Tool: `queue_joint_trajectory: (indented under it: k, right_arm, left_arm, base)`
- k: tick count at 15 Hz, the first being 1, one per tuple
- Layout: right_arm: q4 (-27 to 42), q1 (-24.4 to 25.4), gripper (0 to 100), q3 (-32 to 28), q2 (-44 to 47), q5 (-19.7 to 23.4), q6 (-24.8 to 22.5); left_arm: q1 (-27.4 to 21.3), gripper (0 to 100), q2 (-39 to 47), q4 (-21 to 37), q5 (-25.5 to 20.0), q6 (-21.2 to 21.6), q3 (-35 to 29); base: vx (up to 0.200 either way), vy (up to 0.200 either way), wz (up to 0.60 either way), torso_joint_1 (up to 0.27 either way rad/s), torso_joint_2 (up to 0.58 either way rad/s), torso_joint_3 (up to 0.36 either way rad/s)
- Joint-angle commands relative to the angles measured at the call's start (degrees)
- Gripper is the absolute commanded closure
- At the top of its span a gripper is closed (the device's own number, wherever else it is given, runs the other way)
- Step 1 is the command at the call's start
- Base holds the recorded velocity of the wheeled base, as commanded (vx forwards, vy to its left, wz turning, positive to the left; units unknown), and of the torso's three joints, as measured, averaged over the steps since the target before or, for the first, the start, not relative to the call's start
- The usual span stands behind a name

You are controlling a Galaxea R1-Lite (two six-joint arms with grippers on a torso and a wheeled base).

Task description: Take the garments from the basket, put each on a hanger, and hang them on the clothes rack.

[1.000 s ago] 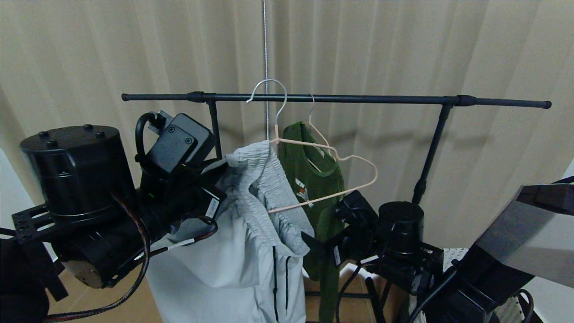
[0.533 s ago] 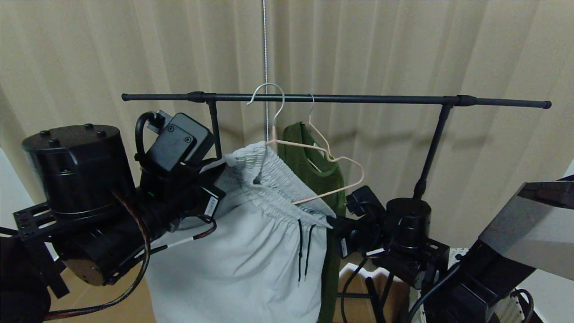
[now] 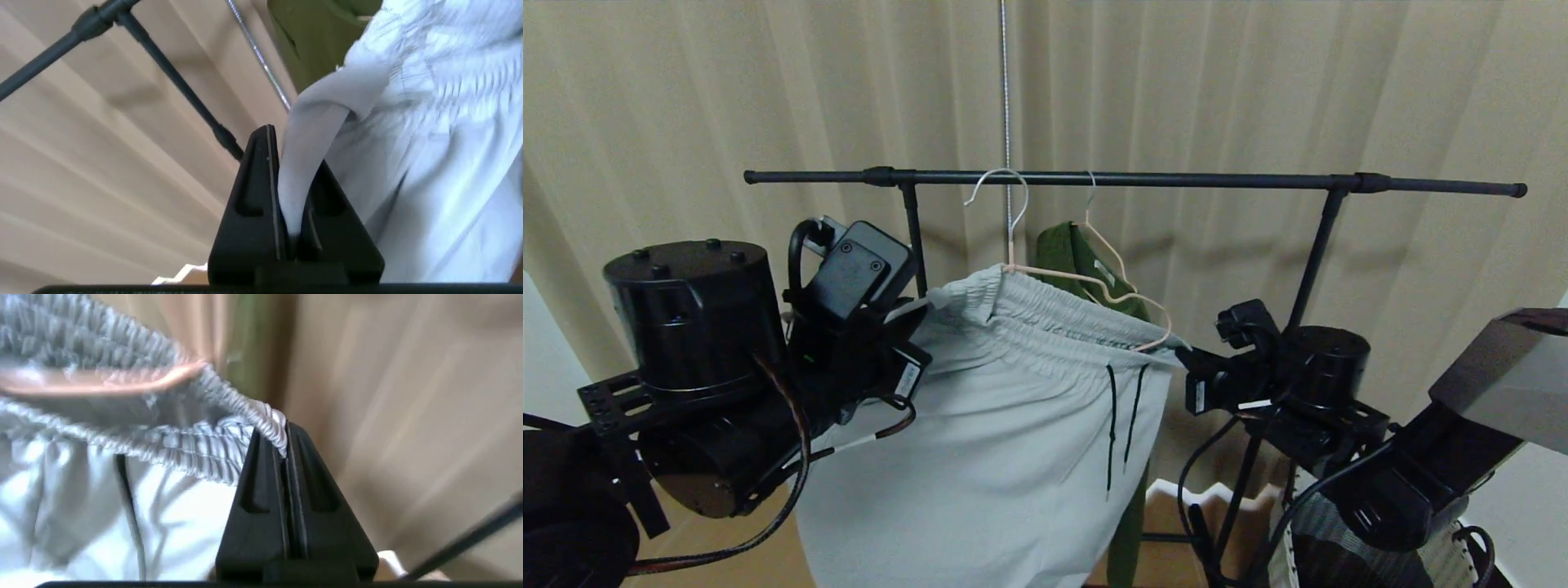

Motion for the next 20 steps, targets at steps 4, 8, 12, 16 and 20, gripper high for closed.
queue_joint_trajectory:
  k: [4, 8, 12, 16, 20]
  right_arm:
    - [0.0, -2.1, 100, -1.7, -0.7, 0.4, 0.0]
    - [0.2, 2.5, 100, 1.5, -7.5, 0.5, 0.0]
    - [0.2, 13.1, 100, 7.5, -10.9, 0.4, -0.6]
    - [0.0, 16.8, 0, 8.5, -10.2, 0.4, -2.4]
    - [-1.7, 16.5, 0, 5.1, -11.1, 0.4, -8.8]
  left_arm:
    - [0.2, 100, 0.1, 0.0, 0.1, 0.7, 2.3]
    - [0.7, 100, 1.7, 0.0, 2.2, 3.8, 3.6]
    - [-0.3, 100, 5.6, -7.7, 6.4, 1.0, 2.7]
    - [-0.4, 100, 6.0, -9.7, 9.0, 0.9, 2.7]
    - [-0.5, 100, 5.7, -9.7, 8.5, -0.8, 3.4]
  base:
    - [0.0, 0.0, 0.0, 0.0, 0.0, 0.0]
    - [0.0, 0.0, 0.0, 0.0, 0.0, 0.0]
    - [0.0, 0.0, 0.0, 0.0, 0.0, 0.0]
    - [0.0, 0.0, 0.0, 0.0, 0.0, 0.0]
    - [0.0, 0.0, 0.0, 0.0, 0.0, 0.0]
